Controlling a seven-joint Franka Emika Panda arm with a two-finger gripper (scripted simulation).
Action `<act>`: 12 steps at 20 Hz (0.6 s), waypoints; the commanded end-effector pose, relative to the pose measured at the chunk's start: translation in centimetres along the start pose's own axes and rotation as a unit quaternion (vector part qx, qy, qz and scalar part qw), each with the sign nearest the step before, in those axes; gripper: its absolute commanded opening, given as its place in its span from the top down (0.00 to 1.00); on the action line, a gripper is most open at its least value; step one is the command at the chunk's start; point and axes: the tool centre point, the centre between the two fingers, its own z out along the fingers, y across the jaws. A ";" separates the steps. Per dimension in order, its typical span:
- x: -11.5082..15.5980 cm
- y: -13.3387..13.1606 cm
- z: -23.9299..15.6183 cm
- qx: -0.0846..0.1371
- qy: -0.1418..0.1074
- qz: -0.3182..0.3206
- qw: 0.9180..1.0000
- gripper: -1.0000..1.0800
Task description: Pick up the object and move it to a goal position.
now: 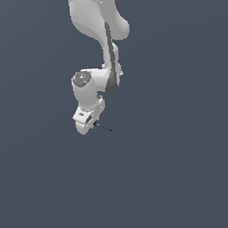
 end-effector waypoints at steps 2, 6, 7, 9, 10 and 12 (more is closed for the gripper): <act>-0.4 1.5 -2.7 0.000 0.001 0.000 1.000 1.00; -0.8 3.6 -6.2 0.000 0.001 0.000 1.000 1.00; -1.0 4.1 -7.1 0.000 0.001 0.000 1.000 1.00; -1.2 5.2 -8.9 0.000 0.001 0.000 1.000 1.00; -1.3 5.7 -9.8 0.000 0.001 0.000 1.000 1.00; -1.6 6.8 -11.5 0.000 0.001 0.000 1.000 1.00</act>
